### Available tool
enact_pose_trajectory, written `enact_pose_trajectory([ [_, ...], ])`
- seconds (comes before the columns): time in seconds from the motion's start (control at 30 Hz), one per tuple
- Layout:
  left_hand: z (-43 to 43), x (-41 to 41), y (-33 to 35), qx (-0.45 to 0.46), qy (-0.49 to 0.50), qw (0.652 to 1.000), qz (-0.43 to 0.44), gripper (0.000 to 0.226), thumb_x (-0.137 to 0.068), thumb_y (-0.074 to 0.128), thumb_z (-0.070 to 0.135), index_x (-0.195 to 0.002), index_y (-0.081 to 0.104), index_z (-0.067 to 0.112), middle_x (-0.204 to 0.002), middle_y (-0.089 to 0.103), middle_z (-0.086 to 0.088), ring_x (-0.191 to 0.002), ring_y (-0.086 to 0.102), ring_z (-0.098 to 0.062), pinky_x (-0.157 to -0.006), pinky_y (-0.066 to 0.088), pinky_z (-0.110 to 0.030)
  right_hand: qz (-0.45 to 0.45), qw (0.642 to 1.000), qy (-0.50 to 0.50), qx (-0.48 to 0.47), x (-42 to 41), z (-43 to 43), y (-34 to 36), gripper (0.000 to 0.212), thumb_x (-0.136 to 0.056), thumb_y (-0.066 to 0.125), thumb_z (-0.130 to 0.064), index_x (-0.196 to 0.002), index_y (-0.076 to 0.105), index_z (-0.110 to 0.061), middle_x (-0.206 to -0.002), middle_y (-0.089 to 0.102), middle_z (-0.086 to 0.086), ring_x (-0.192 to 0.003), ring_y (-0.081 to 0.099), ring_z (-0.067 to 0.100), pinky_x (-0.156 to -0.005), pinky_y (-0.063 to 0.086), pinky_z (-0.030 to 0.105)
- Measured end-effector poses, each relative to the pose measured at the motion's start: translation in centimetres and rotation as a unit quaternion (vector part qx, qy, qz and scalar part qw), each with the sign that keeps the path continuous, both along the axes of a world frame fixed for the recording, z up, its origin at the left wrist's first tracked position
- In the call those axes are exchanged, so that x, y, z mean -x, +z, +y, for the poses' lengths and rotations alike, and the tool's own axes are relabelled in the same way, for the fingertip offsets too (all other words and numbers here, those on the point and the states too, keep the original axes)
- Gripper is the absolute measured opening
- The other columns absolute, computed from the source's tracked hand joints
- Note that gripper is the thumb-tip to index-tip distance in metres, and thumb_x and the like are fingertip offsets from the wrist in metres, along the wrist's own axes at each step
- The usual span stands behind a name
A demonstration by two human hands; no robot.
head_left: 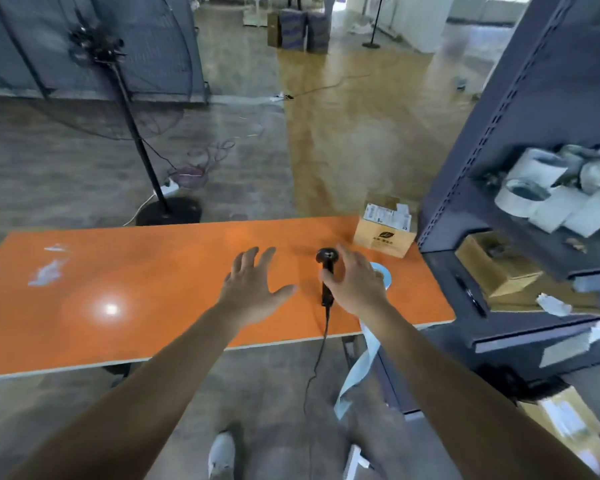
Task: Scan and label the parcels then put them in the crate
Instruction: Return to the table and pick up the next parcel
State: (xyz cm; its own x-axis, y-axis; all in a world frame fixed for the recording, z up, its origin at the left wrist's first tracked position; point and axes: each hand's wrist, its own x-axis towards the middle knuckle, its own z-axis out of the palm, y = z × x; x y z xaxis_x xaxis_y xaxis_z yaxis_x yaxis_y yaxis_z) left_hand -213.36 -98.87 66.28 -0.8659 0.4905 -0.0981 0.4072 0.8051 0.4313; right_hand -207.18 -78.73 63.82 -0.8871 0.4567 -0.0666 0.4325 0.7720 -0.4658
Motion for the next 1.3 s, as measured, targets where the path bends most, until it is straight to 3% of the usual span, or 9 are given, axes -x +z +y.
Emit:
enact_pose_trajectory([
  [0.23, 4.9, 8.9, 0.4, -0.008, -0.106, 0.994, -0.006, 0.087, -0.087, 0.053, 0.063, -0.154, 0.012, 0.027, -0.16, 0.009, -0.004, -0.148, 0.007, -0.025, -0.115, 0.026, -0.049, -0.016, 0.992, -0.124, -0.008, 5.2, 2.8, 1.2, 0.067, -0.093, 0.045, -0.058, -0.151, 0.022, -0.033, -0.153, 0.032, 0.002, -0.139, 0.034, 0.026, -0.107, 0.035, 0.054],
  [0.53, 14.0, 14.4, -0.6, -0.018, -0.186, 0.982, -0.036, 0.085, -0.086, 0.055, 0.064, -0.153, 0.016, 0.028, -0.158, 0.015, -0.005, -0.146, 0.012, -0.029, -0.111, 0.032, -0.048, -0.053, 0.973, -0.224, -0.003, 7.4, 9.3, 0.4, 0.067, -0.095, 0.041, -0.062, -0.152, 0.018, -0.036, -0.158, 0.025, 0.001, -0.142, 0.032, 0.026, -0.107, 0.036, 0.053],
  [0.9, 29.3, 18.9, -6.0, -0.013, -0.135, 0.976, -0.168, 0.089, -0.087, 0.055, 0.063, -0.154, 0.015, 0.02, -0.159, 0.02, -0.01, -0.146, 0.018, -0.031, -0.115, 0.027, -0.046, -0.086, 0.961, -0.259, 0.042, 11.2, 22.2, -5.0, 0.065, -0.096, 0.041, -0.059, -0.152, 0.023, -0.032, -0.153, 0.031, 0.006, -0.137, 0.035, 0.03, -0.103, 0.039, 0.049],
  [1.03, 32.8, 20.1, -8.3, -0.023, -0.077, 0.966, -0.244, 0.09, -0.086, 0.055, 0.064, -0.155, 0.015, 0.021, -0.16, 0.019, -0.009, -0.147, 0.019, -0.032, -0.116, 0.026, -0.051, -0.103, 0.952, -0.278, 0.08, 12.5, 25.6, -7.0, 0.073, -0.096, 0.042, -0.058, -0.155, 0.015, -0.025, -0.155, 0.027, 0.01, -0.138, 0.033, 0.035, -0.102, 0.04, 0.052],
  [1.17, 34.6, 20.9, -9.8, -0.027, -0.055, 0.957, -0.284, 0.091, -0.079, 0.052, 0.069, -0.15, 0.023, 0.021, -0.15, 0.04, -0.004, -0.135, 0.041, -0.028, -0.105, 0.041, -0.044, -0.114, 0.941, -0.294, 0.123, 13.5, 27.4, -8.0, 0.077, -0.098, 0.04, -0.056, -0.155, 0.011, -0.015, -0.153, 0.03, 0.016, -0.136, 0.035, 0.037, -0.102, 0.039, 0.05],
  [1.3, 35.7, 21.2, -10.4, -0.046, -0.056, 0.943, -0.326, 0.056, -0.087, 0.06, 0.048, -0.134, 0.042, 0.023, -0.124, 0.059, 0.009, -0.102, 0.059, -0.012, -0.075, 0.046, -0.026, -0.082, 0.929, -0.31, 0.187, 14.4, 27.5, -8.5, 0.07, -0.095, 0.045, -0.056, -0.144, 0.027, -0.01, -0.135, 0.049, 0.018, -0.12, 0.051, 0.038, -0.095, 0.047, 0.05],
])
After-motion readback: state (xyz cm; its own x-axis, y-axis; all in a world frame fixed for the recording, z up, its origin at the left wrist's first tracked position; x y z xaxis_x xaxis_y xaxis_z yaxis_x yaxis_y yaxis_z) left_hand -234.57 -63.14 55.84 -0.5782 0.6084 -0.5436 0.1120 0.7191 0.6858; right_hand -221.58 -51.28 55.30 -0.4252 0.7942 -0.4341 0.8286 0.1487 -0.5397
